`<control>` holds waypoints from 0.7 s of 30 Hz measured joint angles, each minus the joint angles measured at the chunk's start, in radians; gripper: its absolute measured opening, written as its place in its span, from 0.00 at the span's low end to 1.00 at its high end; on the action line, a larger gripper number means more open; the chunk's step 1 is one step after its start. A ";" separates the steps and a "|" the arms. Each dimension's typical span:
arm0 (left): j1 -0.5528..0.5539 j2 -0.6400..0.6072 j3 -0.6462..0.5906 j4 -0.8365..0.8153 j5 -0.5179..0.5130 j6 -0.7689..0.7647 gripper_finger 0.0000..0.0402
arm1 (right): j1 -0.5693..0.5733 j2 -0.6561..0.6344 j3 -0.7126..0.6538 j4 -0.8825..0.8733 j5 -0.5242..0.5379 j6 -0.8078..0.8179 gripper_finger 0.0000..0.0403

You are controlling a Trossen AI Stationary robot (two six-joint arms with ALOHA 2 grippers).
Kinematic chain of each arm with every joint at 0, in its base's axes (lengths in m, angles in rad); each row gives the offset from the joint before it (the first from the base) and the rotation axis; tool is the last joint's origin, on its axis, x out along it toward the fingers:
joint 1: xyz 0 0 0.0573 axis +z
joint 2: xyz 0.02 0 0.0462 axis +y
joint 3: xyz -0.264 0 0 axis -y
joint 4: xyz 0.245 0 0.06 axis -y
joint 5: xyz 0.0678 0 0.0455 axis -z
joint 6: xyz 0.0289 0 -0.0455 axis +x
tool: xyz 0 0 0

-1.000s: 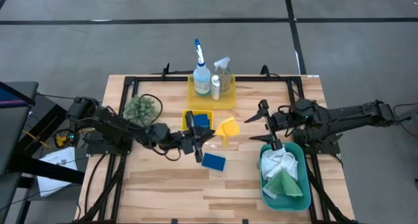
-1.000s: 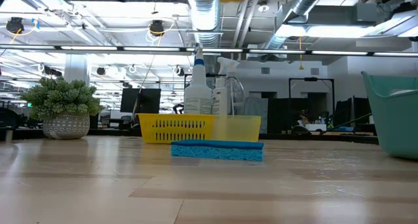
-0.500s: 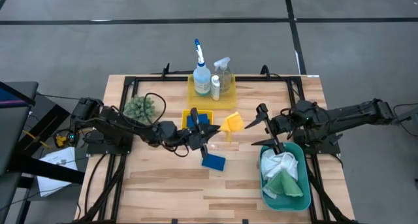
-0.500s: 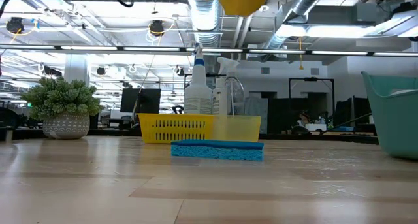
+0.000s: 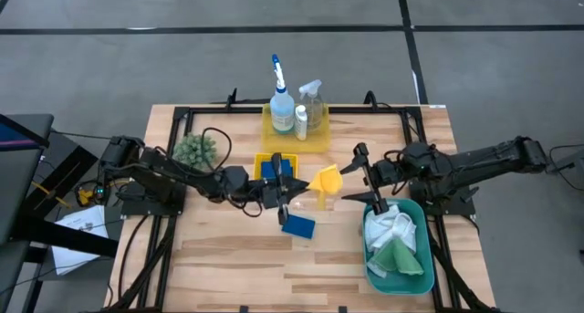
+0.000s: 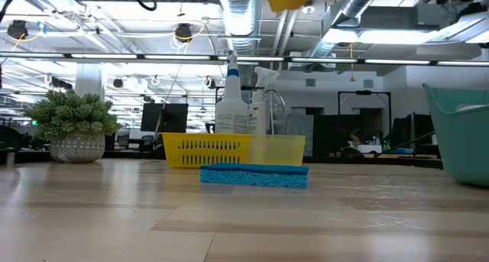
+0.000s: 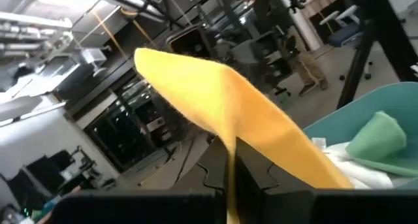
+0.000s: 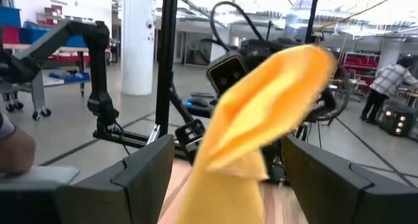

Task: Pick & Place Kitchen Items
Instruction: Put the yellow cloth into the green bin

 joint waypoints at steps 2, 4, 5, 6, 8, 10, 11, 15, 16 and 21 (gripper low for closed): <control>0.013 0.000 0.000 -0.001 -0.001 -0.024 0.01 | 0.000 0.012 0.000 0.012 0.000 0.005 0.69; 0.024 0.000 0.000 -0.001 -0.001 -0.047 0.01 | 0.000 0.027 0.000 0.037 0.000 0.006 0.69; 0.029 0.000 0.000 -0.002 -0.001 -0.055 0.01 | 0.000 0.033 0.000 0.042 0.000 0.008 0.69; 0.033 0.000 0.000 -0.003 -0.001 -0.067 0.01 | 0.000 0.036 0.000 0.050 0.000 0.014 0.69; 0.040 0.000 0.000 -0.008 -0.001 -0.078 0.01 | -0.001 0.049 0.000 0.071 0.000 0.034 0.69; 0.044 0.000 0.000 -0.010 -0.002 -0.082 0.01 | -0.002 0.057 0.000 0.076 0.000 0.049 0.69; 0.044 0.000 0.000 -0.010 -0.005 -0.084 0.01 | -0.002 0.064 0.000 0.090 0.000 0.051 0.69; 0.044 -0.001 0.000 -0.014 -0.005 -0.084 0.01 | -0.002 0.086 0.000 0.114 0.000 0.051 0.69; 0.044 -0.001 0.000 -0.013 -0.005 -0.084 0.01 | -0.002 0.091 0.000 0.120 0.006 0.052 0.69; 0.044 -0.001 0.000 -0.016 -0.005 -0.084 0.01 | -0.002 0.098 0.000 0.133 0.078 0.051 0.68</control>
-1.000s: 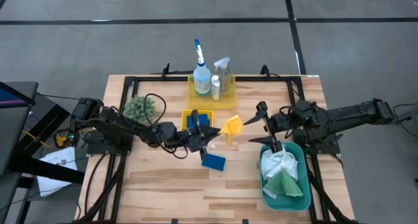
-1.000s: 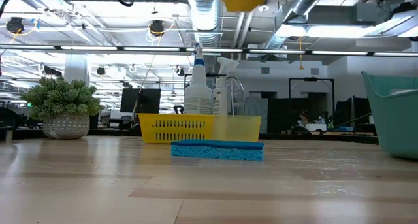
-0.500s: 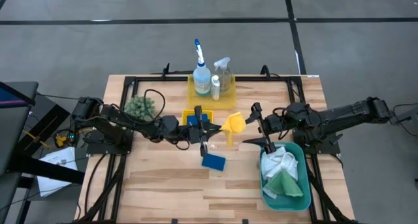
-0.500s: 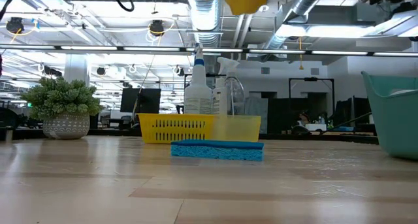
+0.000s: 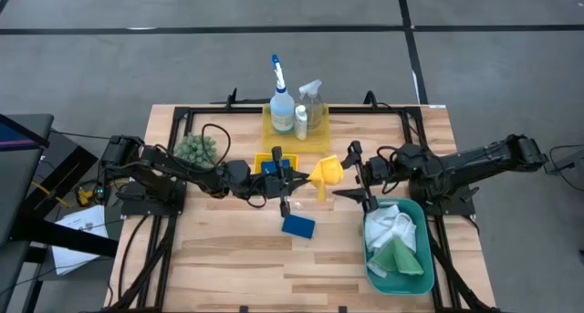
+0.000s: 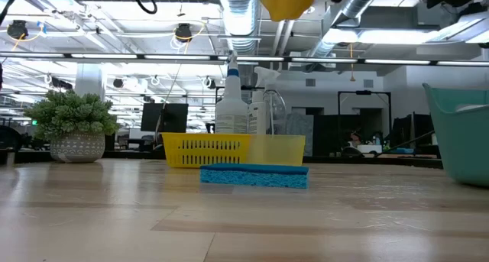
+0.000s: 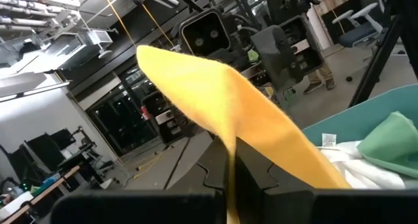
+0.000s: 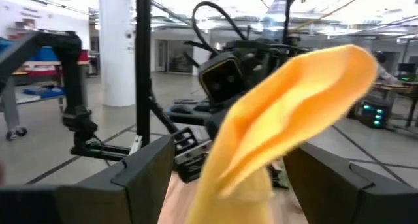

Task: Pick & Place Kitchen Items
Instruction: Put the yellow cloth into the green bin

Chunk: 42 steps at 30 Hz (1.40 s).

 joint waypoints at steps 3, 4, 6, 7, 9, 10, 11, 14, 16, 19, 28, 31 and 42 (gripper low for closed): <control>0.000 0.000 0.000 0.000 0.000 0.000 0.01 | 0.000 0.000 0.000 0.001 0.001 0.000 0.68; 0.000 0.000 0.000 0.000 0.000 0.000 0.01 | 0.001 0.000 0.000 0.003 0.001 0.000 0.68; 0.000 0.000 0.000 -0.001 0.001 0.000 0.01 | 0.002 0.000 0.000 0.003 0.001 0.000 0.68; 0.000 0.000 0.000 -0.001 0.001 0.000 0.01 | 0.002 0.000 0.000 0.003 0.001 0.000 0.68; 0.000 0.000 0.000 -0.001 0.003 0.000 0.01 | 0.002 0.000 0.000 0.003 0.001 0.000 0.68; 0.000 0.000 0.000 -0.001 0.004 0.000 0.01 | 0.002 0.000 0.000 0.003 0.002 0.000 0.68; 0.000 0.000 0.000 -0.001 0.004 0.000 0.01 | 0.002 0.000 0.000 0.003 0.002 0.000 0.68; 0.000 0.000 0.000 -0.001 0.004 0.000 0.01 | 0.002 0.000 0.000 0.003 0.001 0.000 0.64; 0.000 0.000 0.000 -0.001 0.004 0.000 0.01 | 0.002 0.000 0.000 0.002 0.001 0.000 0.59; 0.000 0.000 0.000 -0.002 0.004 0.000 0.01 | 0.002 0.000 0.000 0.000 0.001 0.000 0.48; 0.000 0.000 0.000 -0.016 0.003 0.000 0.01 | 0.002 0.000 0.000 -0.017 0.001 -0.003 0.11; 0.000 0.000 0.000 -0.016 0.003 0.000 0.01 | 0.002 0.000 0.000 -0.021 0.001 -0.009 0.02; 0.000 0.000 0.000 -0.032 0.003 0.000 0.02 | 0.002 0.000 0.000 -0.023 0.000 -0.009 0.01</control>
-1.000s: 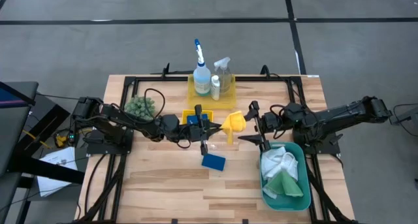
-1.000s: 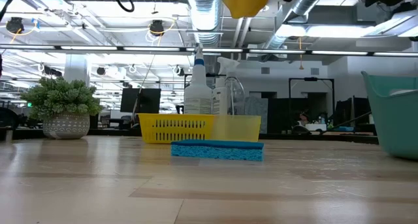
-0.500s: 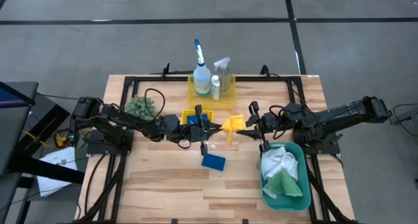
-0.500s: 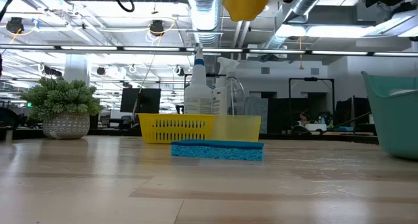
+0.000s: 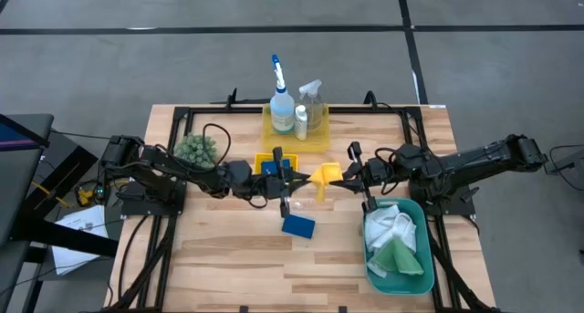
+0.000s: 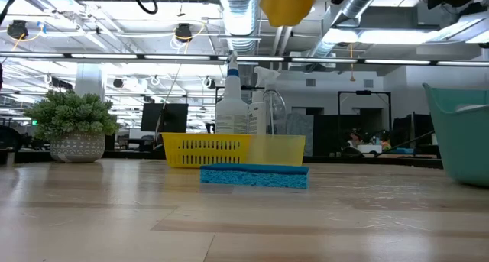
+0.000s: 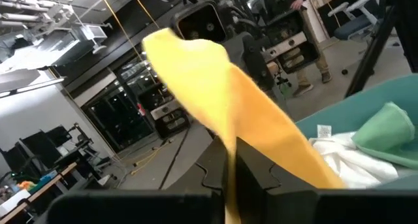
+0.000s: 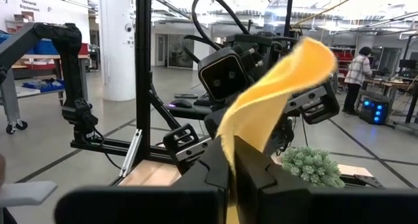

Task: Pick & Place Kitchen Items
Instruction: Put the yellow cloth into the green bin

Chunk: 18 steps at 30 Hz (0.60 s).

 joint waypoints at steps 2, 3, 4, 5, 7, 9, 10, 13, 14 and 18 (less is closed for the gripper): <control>0.000 0.000 0.000 -0.015 -0.003 0.000 0.04 | 0.000 0.000 0.000 -0.004 0.000 0.000 0.00; 0.000 0.000 0.000 -0.017 -0.013 0.000 0.06 | 0.000 0.000 0.000 -0.004 0.000 0.000 0.00; 0.000 0.000 0.000 -0.019 -0.030 0.002 0.08 | 0.000 0.000 0.000 -0.004 0.000 0.000 0.00; -0.001 0.000 0.000 -0.023 -0.046 0.008 0.10 | 0.000 0.000 0.000 -0.004 0.000 0.000 0.00; 0.000 0.000 0.000 -0.039 -0.077 0.016 0.14 | 0.000 0.000 0.000 -0.004 0.000 0.000 0.00; 0.000 0.000 0.000 -0.045 -0.107 0.016 0.18 | 0.000 0.000 0.000 -0.003 0.000 0.000 0.00; 0.000 0.000 0.000 -0.048 -0.118 0.017 0.21 | 0.000 0.000 0.000 -0.003 0.000 0.000 0.00; 0.000 0.000 0.000 -0.054 -0.164 0.019 0.27 | 0.000 0.000 0.000 -0.004 0.000 0.000 0.00; 0.000 0.000 0.000 -0.055 -0.184 0.019 0.29 | 0.000 0.000 0.000 -0.004 0.000 0.000 0.00; -0.006 -0.028 -0.001 -0.118 -0.290 0.064 0.37 | 0.000 -0.002 0.000 -0.005 -0.001 0.000 0.00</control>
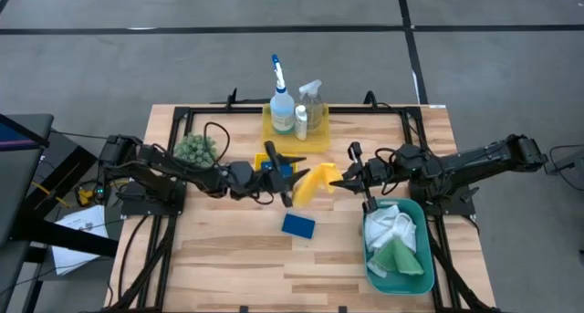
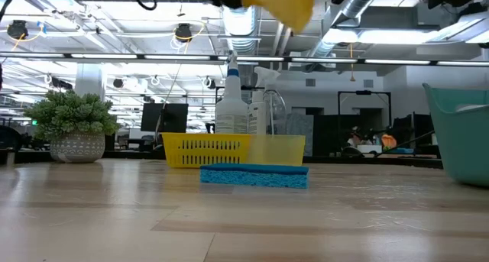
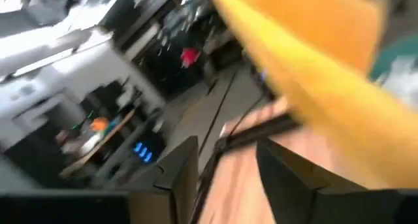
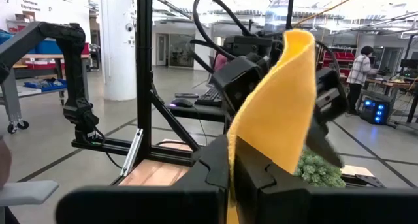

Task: Pick & Place Kitchen Items
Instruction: Put the yellow cloth into the green bin

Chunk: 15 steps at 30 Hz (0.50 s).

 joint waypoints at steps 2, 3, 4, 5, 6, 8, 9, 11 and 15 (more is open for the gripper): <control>-0.010 -0.021 0.000 -0.045 -0.090 0.024 0.40 | 0.000 0.000 0.000 -0.006 0.000 0.000 0.00; -0.015 -0.032 0.000 -0.063 -0.129 0.031 0.42 | 0.000 0.000 0.000 -0.005 0.000 0.000 0.00; -0.021 -0.046 0.000 -0.084 -0.169 0.043 0.43 | 0.000 0.000 0.000 -0.005 0.000 0.000 0.00; -0.028 -0.062 0.000 -0.107 -0.209 0.050 0.44 | 0.000 0.000 0.000 -0.005 0.000 0.000 0.00; -0.035 -0.079 0.000 -0.131 -0.250 0.052 0.45 | 0.000 0.000 0.000 -0.005 0.000 0.000 0.00; -0.046 -0.112 0.000 -0.190 -0.316 0.050 0.47 | 0.000 0.000 0.000 -0.006 -0.001 0.000 0.00; -0.054 -0.130 0.000 -0.235 -0.349 0.047 0.47 | 0.000 0.000 0.000 -0.006 -0.002 0.000 0.00; -0.069 -0.166 0.000 -0.332 -0.388 0.013 0.48 | 0.000 0.000 0.000 -0.007 -0.003 0.000 0.00; -0.103 -0.258 0.000 -0.611 -0.326 -0.108 0.47 | 0.000 0.000 0.000 -0.012 -0.003 0.000 0.00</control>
